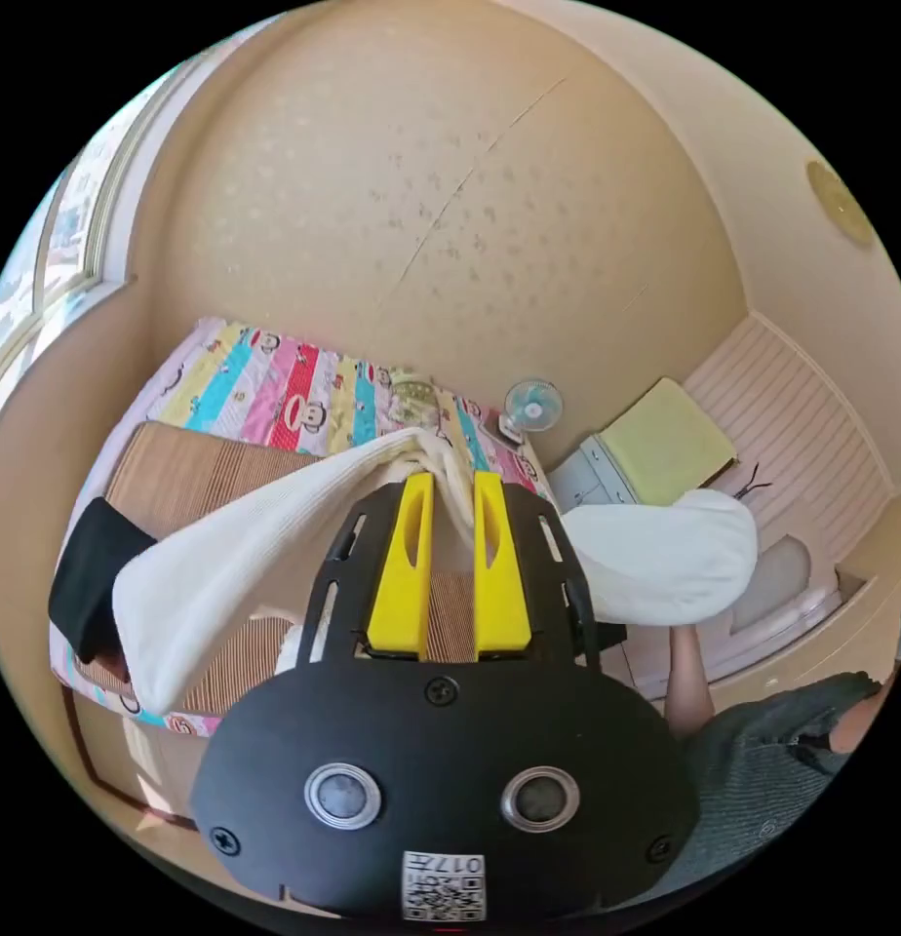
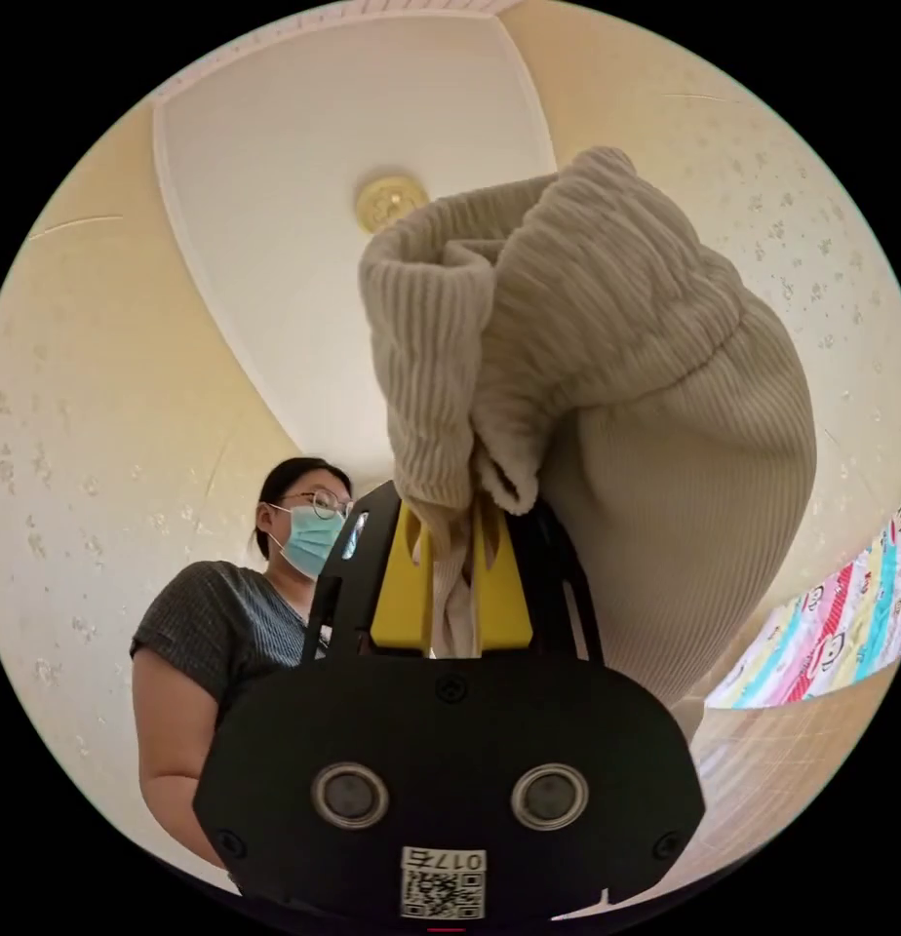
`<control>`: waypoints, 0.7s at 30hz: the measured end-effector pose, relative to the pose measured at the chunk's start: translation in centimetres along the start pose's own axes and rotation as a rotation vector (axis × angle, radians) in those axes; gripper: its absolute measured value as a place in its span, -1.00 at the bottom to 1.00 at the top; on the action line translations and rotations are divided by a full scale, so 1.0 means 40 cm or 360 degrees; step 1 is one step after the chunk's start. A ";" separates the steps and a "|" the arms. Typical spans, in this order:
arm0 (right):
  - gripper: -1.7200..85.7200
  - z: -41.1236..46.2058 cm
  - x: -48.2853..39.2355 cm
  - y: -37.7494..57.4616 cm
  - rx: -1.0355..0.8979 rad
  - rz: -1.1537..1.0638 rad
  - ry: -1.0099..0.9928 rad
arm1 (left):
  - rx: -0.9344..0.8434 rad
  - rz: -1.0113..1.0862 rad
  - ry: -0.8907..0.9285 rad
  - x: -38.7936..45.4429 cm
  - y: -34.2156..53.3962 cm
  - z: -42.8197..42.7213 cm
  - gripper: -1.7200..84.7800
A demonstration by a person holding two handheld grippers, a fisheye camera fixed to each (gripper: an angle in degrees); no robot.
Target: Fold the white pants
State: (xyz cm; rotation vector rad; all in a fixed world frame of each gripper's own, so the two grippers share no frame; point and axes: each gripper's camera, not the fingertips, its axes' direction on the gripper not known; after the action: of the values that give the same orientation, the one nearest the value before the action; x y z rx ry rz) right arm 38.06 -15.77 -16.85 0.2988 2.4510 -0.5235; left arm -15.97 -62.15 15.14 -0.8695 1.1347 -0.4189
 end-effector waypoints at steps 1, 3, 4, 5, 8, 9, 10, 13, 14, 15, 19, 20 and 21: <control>-0.80 0.035 -0.030 0.002 -0.0116 -0.0012 0.0095 | -0.0082 -0.0031 0.0011 -0.024 0.014 0.040 -0.78; -0.80 0.083 -0.066 0.018 -0.0262 -0.0019 0.0234 | -0.0380 -0.0211 0.0073 -0.105 0.088 0.180 -0.76; -0.80 0.108 -0.080 0.035 -0.0324 -0.0001 0.0312 | -0.0437 -0.0272 0.0083 -0.123 0.111 0.208 -0.75; -0.80 0.127 -0.089 0.057 -0.0372 0.0025 0.0391 | -0.0570 -0.0373 0.0087 -0.152 0.157 0.259 -0.74; -0.81 0.162 -0.108 0.123 -0.0536 0.0094 0.0616 | -0.0908 -0.0393 0.0072 -0.202 0.249 0.347 -0.74; -0.81 0.167 -0.114 0.138 -0.0569 0.0106 0.0664 | -0.0927 -0.0413 0.0074 -0.221 0.268 0.343 -0.75; -0.81 0.180 -0.130 0.171 -0.0649 0.0095 0.0762 | -0.0922 -0.0407 0.0079 -0.228 0.272 0.334 -0.76; -0.81 0.243 -0.186 0.270 -0.0941 -0.0028 0.0971 | -0.0804 -0.0243 0.0132 -0.208 0.249 0.266 -0.75; -0.81 0.278 -0.198 0.313 -0.1072 -0.0046 0.1019 | -0.0755 -0.0092 0.0198 -0.165 0.226 0.243 -0.73; -0.81 0.297 -0.202 0.335 -0.1145 -0.0050 0.1031 | -0.0700 0.0073 0.0281 -0.103 0.200 0.223 -0.69; -0.83 0.441 -0.204 0.487 -0.1626 0.0012 0.1073 | -0.0425 0.0675 0.0536 0.169 0.152 0.163 -0.56; -0.84 0.469 -0.209 0.526 -0.1701 0.0037 0.1061 | -0.0325 0.0837 0.0533 0.255 0.154 0.149 -0.52; -0.84 0.481 -0.213 0.545 -0.1732 0.0046 0.1055 | -0.0245 0.0941 0.0438 0.329 0.161 0.147 -0.51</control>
State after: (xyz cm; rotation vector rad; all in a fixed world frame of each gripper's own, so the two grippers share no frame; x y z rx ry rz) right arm 61.92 -5.34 -32.33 0.0307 2.9091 1.0875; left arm -6.27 -65.00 3.02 -0.5760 1.6270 0.0427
